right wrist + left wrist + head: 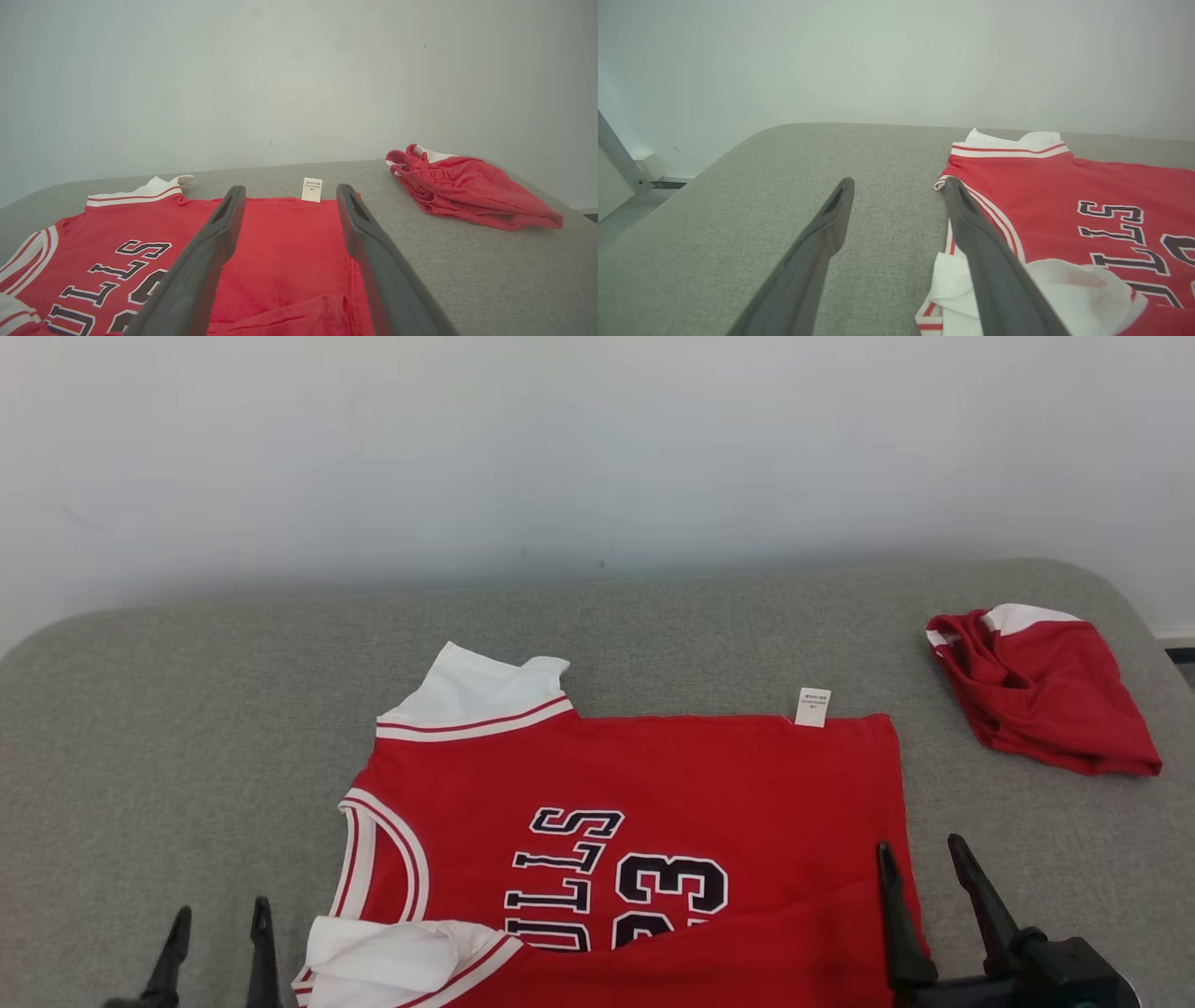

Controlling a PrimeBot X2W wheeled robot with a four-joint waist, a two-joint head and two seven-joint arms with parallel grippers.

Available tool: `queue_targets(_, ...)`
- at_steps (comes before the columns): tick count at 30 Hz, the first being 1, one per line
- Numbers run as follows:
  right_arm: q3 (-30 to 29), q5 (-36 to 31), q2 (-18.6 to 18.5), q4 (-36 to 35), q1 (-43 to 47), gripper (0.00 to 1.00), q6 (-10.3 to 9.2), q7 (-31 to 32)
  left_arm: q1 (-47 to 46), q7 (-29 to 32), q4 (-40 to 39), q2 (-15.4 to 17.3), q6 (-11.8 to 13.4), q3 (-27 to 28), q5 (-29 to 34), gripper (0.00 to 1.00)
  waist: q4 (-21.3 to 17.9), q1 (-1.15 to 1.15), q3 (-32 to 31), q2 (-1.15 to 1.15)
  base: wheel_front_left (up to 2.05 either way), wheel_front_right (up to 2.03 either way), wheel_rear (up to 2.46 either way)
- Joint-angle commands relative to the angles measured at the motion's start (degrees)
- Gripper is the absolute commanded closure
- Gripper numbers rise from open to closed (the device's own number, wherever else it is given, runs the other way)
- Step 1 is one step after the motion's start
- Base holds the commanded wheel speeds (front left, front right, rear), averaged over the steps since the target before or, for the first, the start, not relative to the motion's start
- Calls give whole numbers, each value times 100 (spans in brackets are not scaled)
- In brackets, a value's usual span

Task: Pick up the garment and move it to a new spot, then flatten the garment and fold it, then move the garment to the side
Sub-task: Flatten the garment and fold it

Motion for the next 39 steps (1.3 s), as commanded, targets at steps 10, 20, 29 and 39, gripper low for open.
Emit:
queue_targets(10, 322, 103, 11, 318, -1392, 0, -13, -6, -2718, 464, 903, 1723, -30, -1265, -1426, 0, -868, 0, 1100, 0, 0, 0, 0)
queue_targets(20, 642, 251, 10, 637, -2551, 0, -13, -6, -5077, 2076, 1867, 3020, -32, -3405, -3012, 0, -1576, 0, 2081, 0, 0, 0, 0)
queue_targets(29, 722, 315, 12, 592, -2711, 0, -13, -6, -5768, 2504, 2478, 3268, -31, -4224, -3296, 0, -1737, 0, 2401, 0, 0, 0, 0)
queue_targets(39, 807, 405, 12, 583, -2840, 0, -13, -6, -6282, 2637, 3117, 3321, -32, -4761, -3599, 0, -1840, 0, 2587, 0, 0, 0, 0)
